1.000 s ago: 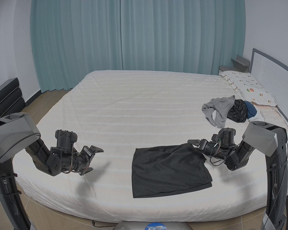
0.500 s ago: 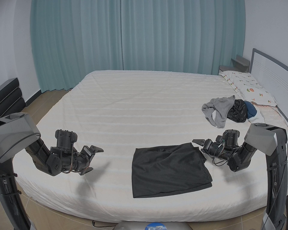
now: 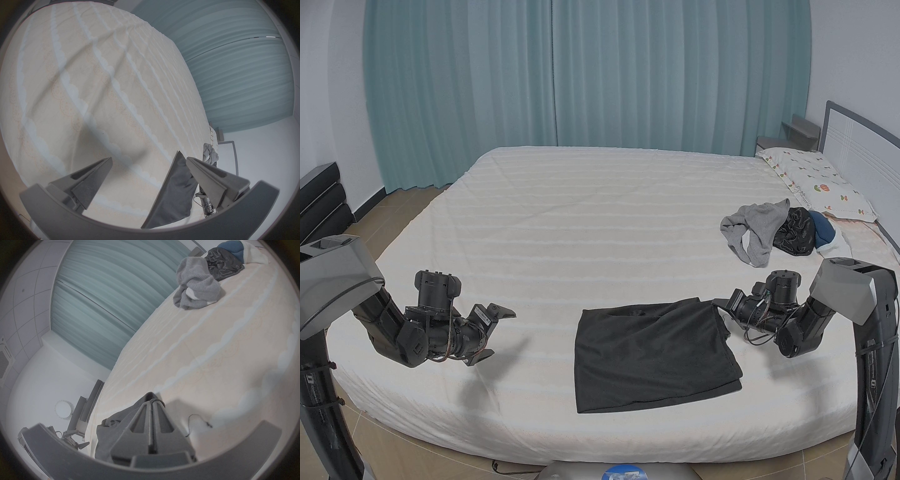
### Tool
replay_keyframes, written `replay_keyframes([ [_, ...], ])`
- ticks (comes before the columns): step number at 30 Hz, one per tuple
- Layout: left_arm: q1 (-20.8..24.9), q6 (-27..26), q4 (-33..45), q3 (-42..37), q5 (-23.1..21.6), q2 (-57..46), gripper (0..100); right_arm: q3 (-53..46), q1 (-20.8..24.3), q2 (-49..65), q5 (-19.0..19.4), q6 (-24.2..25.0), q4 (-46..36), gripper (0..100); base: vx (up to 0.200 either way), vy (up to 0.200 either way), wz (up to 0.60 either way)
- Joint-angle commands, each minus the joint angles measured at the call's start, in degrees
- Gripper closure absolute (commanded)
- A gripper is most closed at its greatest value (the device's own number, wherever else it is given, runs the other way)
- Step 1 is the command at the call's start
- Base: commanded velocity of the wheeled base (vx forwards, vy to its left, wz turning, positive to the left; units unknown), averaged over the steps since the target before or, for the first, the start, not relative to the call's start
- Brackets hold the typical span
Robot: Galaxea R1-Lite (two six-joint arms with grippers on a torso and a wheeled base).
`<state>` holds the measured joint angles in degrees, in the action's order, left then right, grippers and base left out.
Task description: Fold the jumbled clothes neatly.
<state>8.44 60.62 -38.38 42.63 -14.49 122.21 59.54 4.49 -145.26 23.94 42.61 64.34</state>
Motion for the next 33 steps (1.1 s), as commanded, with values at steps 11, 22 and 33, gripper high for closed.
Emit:
replay_keyframes([
  [11,0.0,0.0,-0.1,0.2,0.1,0.3,0,0.5,-1.0,-0.3,-0.2,-0.1,0.1,0,0.000,0.000,0.00],
  [22,2.1,0.8,-1.6,1.0,1.6,0.4,0,-9.2,-1.0,9.3,0.4,0.0,0.1,0,0.000,0.000,0.00],
  [33,5.0,5.3,-1.4,3.1,1.6,0.7,0,-20.1,0.6,15.3,0.2,-0.3,0.2,0,0.000,-0.055,0.00],
])
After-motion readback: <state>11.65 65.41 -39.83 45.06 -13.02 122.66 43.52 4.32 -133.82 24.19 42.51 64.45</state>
